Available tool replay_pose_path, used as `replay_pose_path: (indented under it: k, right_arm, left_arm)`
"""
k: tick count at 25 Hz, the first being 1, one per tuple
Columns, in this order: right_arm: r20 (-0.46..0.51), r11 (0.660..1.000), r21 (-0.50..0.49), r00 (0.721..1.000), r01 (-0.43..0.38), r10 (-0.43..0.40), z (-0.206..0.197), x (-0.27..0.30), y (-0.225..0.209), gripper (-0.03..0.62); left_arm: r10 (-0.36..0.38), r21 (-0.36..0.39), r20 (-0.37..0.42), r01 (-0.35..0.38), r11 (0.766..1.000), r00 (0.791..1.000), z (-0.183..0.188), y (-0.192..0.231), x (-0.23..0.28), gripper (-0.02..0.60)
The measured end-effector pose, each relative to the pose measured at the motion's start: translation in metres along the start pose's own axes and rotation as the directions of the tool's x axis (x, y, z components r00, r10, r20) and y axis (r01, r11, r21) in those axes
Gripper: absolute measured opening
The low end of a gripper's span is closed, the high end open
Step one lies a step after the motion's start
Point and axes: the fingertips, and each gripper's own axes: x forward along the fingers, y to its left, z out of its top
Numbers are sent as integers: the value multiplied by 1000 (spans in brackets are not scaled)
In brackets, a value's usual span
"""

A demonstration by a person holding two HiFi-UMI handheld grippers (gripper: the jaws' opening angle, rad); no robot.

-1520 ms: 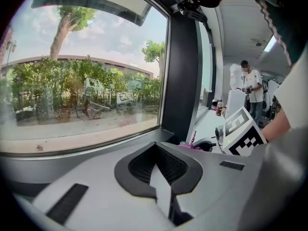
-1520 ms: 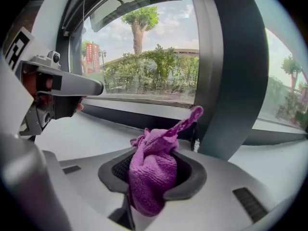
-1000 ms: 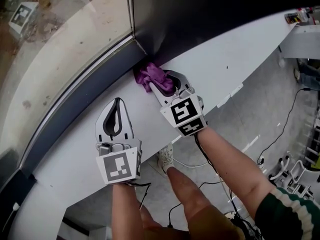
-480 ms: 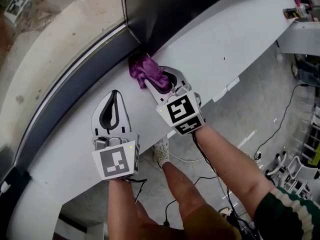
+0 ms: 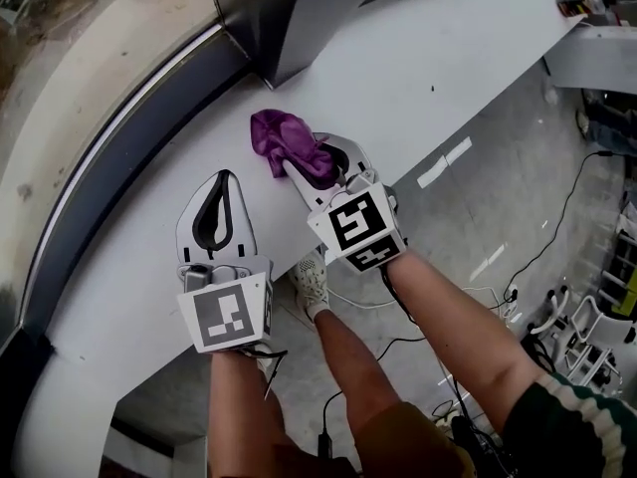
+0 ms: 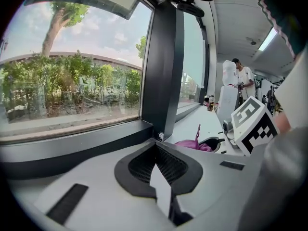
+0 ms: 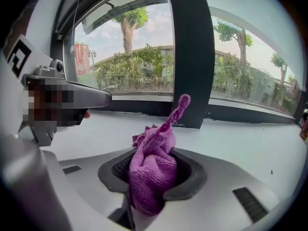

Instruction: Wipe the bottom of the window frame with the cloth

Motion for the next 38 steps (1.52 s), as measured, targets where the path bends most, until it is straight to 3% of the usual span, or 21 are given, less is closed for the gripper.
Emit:
replay_pose_path:
  k: [18, 38]
  right_arm:
    - [-17, 1000, -3, 1000, -8, 8, -43, -39, 16, 153]
    - [-17, 999, 35, 1000, 1, -1, -85, -82, 35, 153]
  left_arm:
    - [-54, 41, -22, 55, 998, 998, -18, -34, -22, 5]
    - [-105, 18, -56, 107, 994, 993, -51, -78, -49, 5]
